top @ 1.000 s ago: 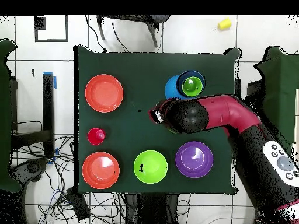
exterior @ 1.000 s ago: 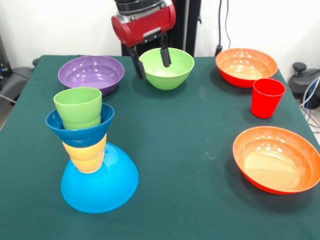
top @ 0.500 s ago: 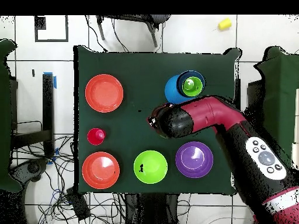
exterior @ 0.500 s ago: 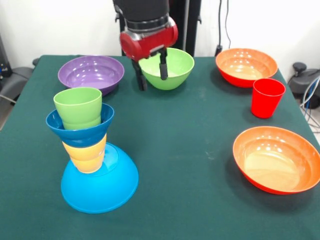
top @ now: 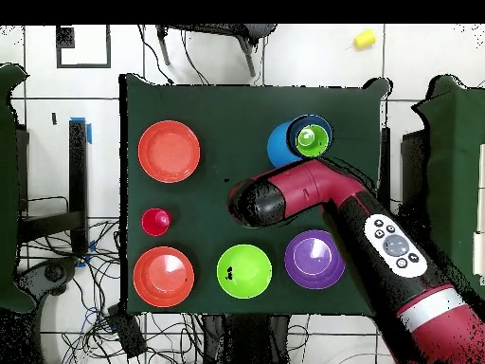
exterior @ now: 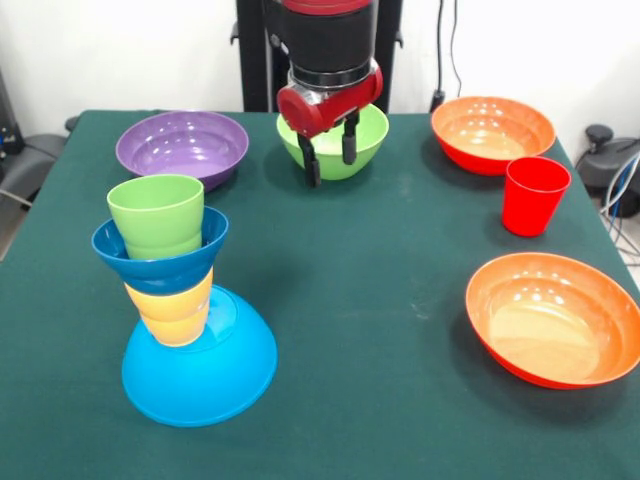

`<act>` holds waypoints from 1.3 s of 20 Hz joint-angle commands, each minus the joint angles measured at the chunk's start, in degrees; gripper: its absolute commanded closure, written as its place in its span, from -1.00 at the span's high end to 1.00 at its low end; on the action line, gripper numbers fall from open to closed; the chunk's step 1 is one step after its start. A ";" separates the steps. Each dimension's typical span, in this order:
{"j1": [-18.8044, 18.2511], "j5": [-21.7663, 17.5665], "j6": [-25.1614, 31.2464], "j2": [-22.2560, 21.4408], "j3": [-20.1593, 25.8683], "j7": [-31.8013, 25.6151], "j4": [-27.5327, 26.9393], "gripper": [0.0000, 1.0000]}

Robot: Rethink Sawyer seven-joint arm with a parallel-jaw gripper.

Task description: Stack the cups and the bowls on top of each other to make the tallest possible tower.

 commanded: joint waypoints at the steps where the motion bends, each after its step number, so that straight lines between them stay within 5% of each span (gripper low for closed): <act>1: 2.57 -3.51 9.21 1.41 -6.69 -7.35 -2.75 1.00; 7: 4.00 -2.99 14.52 1.16 -8.46 -7.43 -3.91 1.00; 17: 5.38 -5.13 15.06 2.85 -11.25 -5.13 -4.71 1.00; 26: 5.04 -6.62 5.39 4.93 -10.39 -5.11 -4.92 1.00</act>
